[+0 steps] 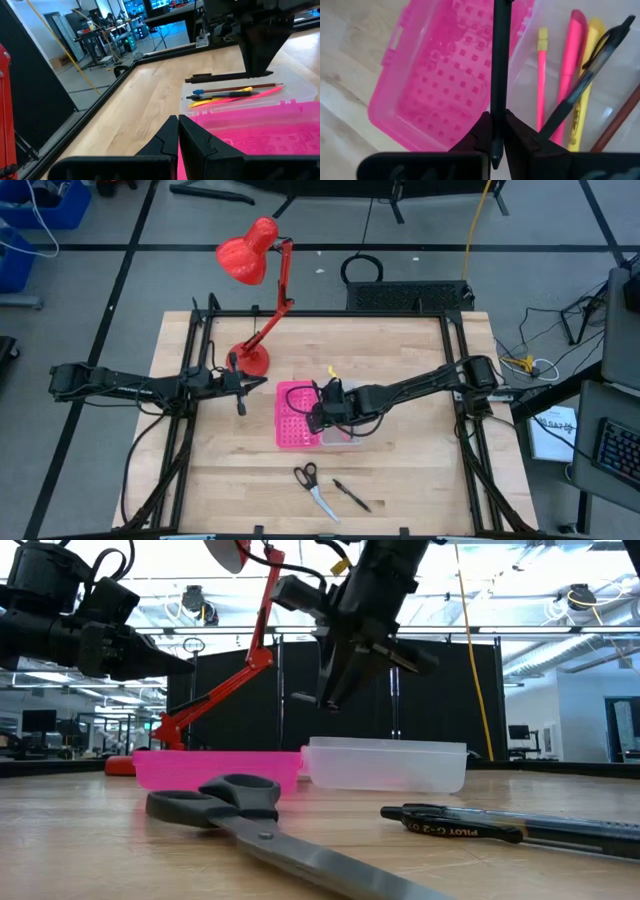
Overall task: Pick & place school supplies into a supply box
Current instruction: Put the right black pen into the pink supply box
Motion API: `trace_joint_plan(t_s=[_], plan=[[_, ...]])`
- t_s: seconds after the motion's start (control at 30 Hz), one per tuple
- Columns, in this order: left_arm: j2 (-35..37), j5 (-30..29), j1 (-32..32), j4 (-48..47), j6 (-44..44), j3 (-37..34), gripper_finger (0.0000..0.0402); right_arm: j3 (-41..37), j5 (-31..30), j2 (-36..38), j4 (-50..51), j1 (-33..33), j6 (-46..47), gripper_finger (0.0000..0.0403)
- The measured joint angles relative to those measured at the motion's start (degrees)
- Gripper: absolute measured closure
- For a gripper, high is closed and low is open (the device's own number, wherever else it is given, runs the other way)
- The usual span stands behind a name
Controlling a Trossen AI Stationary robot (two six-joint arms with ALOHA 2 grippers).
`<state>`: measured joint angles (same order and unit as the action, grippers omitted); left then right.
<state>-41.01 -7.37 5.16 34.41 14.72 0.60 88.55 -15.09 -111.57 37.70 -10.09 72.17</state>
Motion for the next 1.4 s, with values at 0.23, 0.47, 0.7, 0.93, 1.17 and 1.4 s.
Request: trace_joint_plan(t_s=[0.23, 0.47, 0.7, 0.93, 1.17, 1.4], plan=[[0.0, 0.78, 0.01, 0.02, -0.46, 0.0, 0.038, 0.0, -1.07, 0.09, 3.98, -0.02, 3.67, 0.0384], [0.0, 2.42, -0.01, 0.02, -0.52, 0.0, 0.038, -0.01, -1.27, 0.09, 5.37, 0.02, 3.84, 0.0384], [0.0, 2.42, -0.01, 0.02, -0.66, 0.0, 0.038, -6.49, 1.67, 0.09, 0.53, 0.64, 7.22, 0.0384], [0.0, 2.41, -0.01, 0.02, -0.22, 0.0, 0.038, -10.65, 3.41, 0.09, -5.52, 2.57, 6.59, 0.0384], [0.0, 2.39, 0.0, 0.03, 0.0, 0.0, 0.038, -12.08, 6.31, 0.13, -6.26, 3.06, 6.65, 0.0367], [0.0, 2.39, 0.01, 0.04, -0.43, 0.0, 0.038, -12.2, 7.8, 0.28, -6.24, 3.02, 5.65, 0.0316]])
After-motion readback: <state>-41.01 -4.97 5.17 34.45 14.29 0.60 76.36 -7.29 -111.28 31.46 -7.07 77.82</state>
